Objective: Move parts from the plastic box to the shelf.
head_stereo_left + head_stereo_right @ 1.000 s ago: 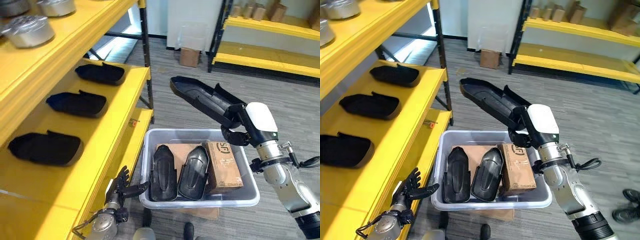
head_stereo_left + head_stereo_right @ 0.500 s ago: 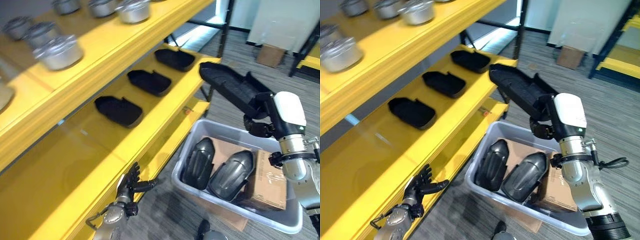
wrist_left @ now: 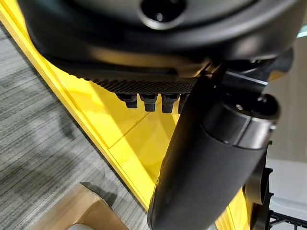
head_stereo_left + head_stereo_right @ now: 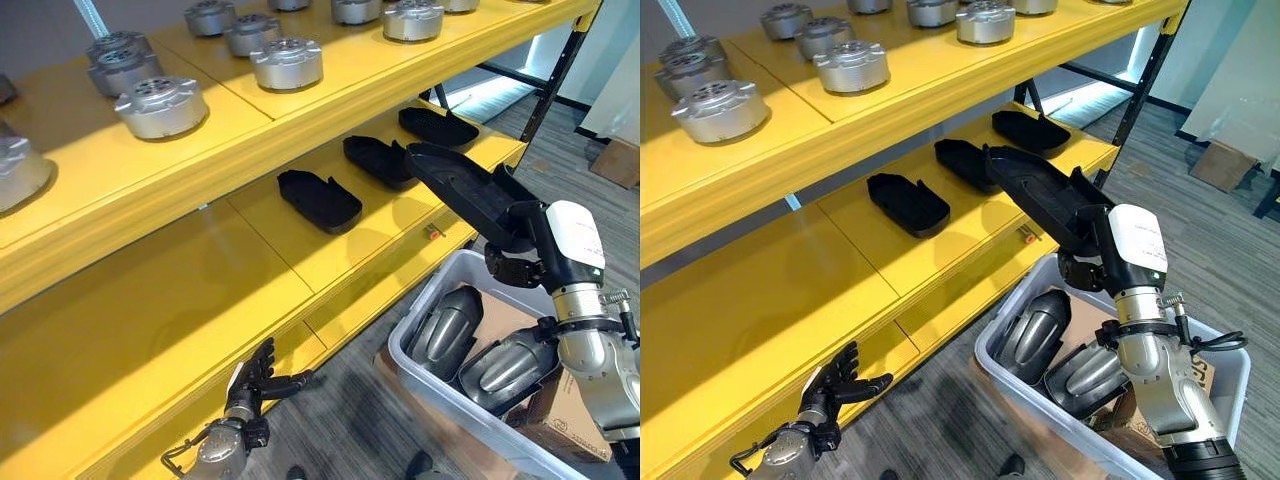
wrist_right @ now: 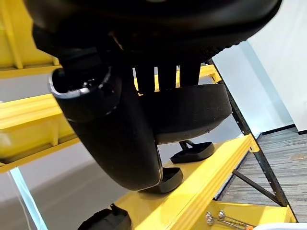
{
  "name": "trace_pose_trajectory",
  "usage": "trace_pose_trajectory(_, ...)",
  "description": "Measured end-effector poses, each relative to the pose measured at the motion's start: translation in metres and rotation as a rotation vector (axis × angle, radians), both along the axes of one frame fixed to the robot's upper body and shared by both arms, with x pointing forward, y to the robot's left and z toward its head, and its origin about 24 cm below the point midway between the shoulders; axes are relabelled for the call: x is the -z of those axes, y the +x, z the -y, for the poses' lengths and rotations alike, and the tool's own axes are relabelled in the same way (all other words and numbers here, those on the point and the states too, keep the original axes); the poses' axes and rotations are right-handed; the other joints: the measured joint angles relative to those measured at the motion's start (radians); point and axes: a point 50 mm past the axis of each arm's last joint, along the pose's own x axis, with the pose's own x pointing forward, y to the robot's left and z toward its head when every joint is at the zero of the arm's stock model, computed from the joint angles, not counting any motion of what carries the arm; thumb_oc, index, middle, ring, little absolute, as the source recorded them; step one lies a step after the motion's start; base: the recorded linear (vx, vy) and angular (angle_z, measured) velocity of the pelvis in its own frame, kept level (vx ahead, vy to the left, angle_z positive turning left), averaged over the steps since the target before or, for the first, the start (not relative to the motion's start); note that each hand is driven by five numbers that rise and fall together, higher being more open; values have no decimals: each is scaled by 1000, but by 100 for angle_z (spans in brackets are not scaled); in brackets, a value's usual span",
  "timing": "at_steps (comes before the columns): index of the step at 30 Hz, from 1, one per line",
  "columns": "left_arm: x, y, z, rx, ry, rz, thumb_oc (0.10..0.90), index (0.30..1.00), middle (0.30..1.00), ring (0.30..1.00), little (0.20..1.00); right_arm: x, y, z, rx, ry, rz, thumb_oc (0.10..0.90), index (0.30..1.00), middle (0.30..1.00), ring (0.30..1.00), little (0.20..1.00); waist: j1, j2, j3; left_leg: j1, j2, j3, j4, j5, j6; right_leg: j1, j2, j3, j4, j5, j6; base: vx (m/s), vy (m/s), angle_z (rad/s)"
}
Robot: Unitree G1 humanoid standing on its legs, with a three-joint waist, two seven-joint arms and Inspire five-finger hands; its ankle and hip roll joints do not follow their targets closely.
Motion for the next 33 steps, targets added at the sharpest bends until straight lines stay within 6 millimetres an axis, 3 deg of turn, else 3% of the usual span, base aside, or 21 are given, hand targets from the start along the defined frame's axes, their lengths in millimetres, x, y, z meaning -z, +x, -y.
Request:
trace_pose_trajectory(5,4,-9,-4,-20,4,-23,900,1000,1000,1000,1000,6,1,-6,-16,20,-13,400,300,300,300,300,9,-30,-32,-22,-19,-16,2,12,2,-16,-20,-7,7,12,-3,19,98,8)
trace_pose_trajectory(10,5,-11,-5,-23,3,-29,900,1000,1000,1000,1000,11,2,-12,-33,29,-33,400,300,300,300,300,21,-33,-34,-32,-32,-42,1,12,3,-4,-36,-34,4,21,3,9,121,16)
trace_pose_trajectory(13,5,-11,-5,-23,3,-28,900,1000,1000,1000,1000,19,4,-21,-65,31,-79,400,300,300,300,300,57,-34,-34,-48,-47,-73,1,15,7,8,-51,-64,-2,27,10,-1,154,31)
trace_pose_trajectory(15,4,-11,-5,-26,6,-28,900,1000,1000,1000,1000,23,7,-27,-77,32,-98,400,300,300,300,300,60,-38,-34,-57,-60,-100,2,20,15,14,-65,-87,-3,30,14,18,154,44)
trace_pose_trajectory(18,4,-13,-10,-46,13,-31,900,1000,1000,1000,1000,29,10,-41,-128,32,-125,400,300,300,300,300,92,-53,-32,-71,-82,-114,6,16,30,18,-88,-92,1,38,21,40,202,21)
trace_pose_trajectory(21,2,-9,-11,-45,16,-17,900,1000,1000,1000,1000,40,14,-48,-136,60,-172,400,300,300,300,300,87,-92,-25,-91,-124,-165,31,4,63,22,-153,-97,58,59,30,66,208,50)
trace_pose_trajectory(22,1,-7,-10,-44,16,-13,900,1000,1000,1000,1000,40,15,-48,-135,61,-175,400,300,300,300,300,85,-97,-15,-100,-136,-172,45,-17,83,17,-182,-69,103,74,42,-16,243,87)
trace_pose_trajectory(23,2,-6,-9,-37,15,-14,900,1000,1000,1000,1000,46,15,-47,-124,65,-202,400,300,300,300,300,64,-99,-10,-93,-157,-203,54,-21,105,-16,-229,3,207,113,42,-60,95,58)
trace_pose_trajectory(24,1,-6,-9,-34,17,-14,900,1000,1000,1000,1000,45,16,-48,-129,62,-200,400,300,300,300,300,62,-95,-6,-91,-168,-209,55,-11,130,-58,-243,86,265,143,41,-14,-32,43)
trace_pose_trajectory(25,0,-4,-11,-26,33,-11,900,1000,1000,1000,1000,42,18,-51,-142,61,-187,400,300,300,300,300,58,-84,7,-87,-166,-218,45,-5,139,-146,-224,256,352,121,37,69,-80,3)
trace_pose_trajectory(26,-2,-1,-11,-14,47,-6,900,1000,1000,1000,1000,42,18,-52,-151,60,-184,400,300,300,300,300,53,-67,19,-87,-153,-229,35,1,150,-196,-150,397,371,40,58,89,-106,13)
trace_pose_trajectory(27,-3,3,-12,-7,57,0,900,1000,1000,1000,1000,42,18,-53,-159,60,-182,400,300,300,300,300,38,-46,33,-94,-138,-244,34,6,154,-199,-50,524,312,-30,77,25,-38,38)
trace_pose_trajectory(28,-4,4,-13,-1,61,4,900,1000,1000,1000,1000,42,18,-53,-160,61,-182,400,300,300,300,300,23,-39,42,-97,-138,-265,25,15,157,-183,0,582,215,-51,93,85,-177,51)
trace_pose_trajectory(29,-5,4,-13,2,63,8,900,1000,1000,1000,1000,41,18,-52,-158,56,-182,400,300,300,300,300,13,-54,46,-91,-164,-268,8,24,167,-187,-3,544,157,-41,81,79,-226,46)
trace_pose_trajectory(30,-5,4,-13,3,66,6,900,1000,1000,1000,1000,42,18,-52,-158,56,-184,400,300,300,300,300,8,-63,46,-90,-177,-271,6,25,169,-186,-6,542,126,-34,74,108,-289,42)
trace_pose_trajectory(31,-4,3,-13,3,68,4,900,1000,1000,1000,1000,42,17,-52,-156,54,-187,400,300,300,300,300,4,-69,49,-97,-192,-299,7,16,155,-185,-2,565,49,-26,90,79,-215,54)
trace_pose_trajectory(32,-4,4,-13,2,67,4,900,1000,1000,1000,1000,42,17,-51,-154,52,-188,400,300,300,300,300,2,-69,50,-111,-198,-316,11,14,154,-162,1,582,-78,-1,100,49,-131,65)
trace_pose_trajectory(33,-4,4,-13,-2,67,5,900,1000,1000,1000,1000,42,17,-50,-152,48,-189,400,300,300,300,300,11,-72,56,-109,-201,-337,-1,21,144,-136,-15,545,-167,67,94,169,-424,107)
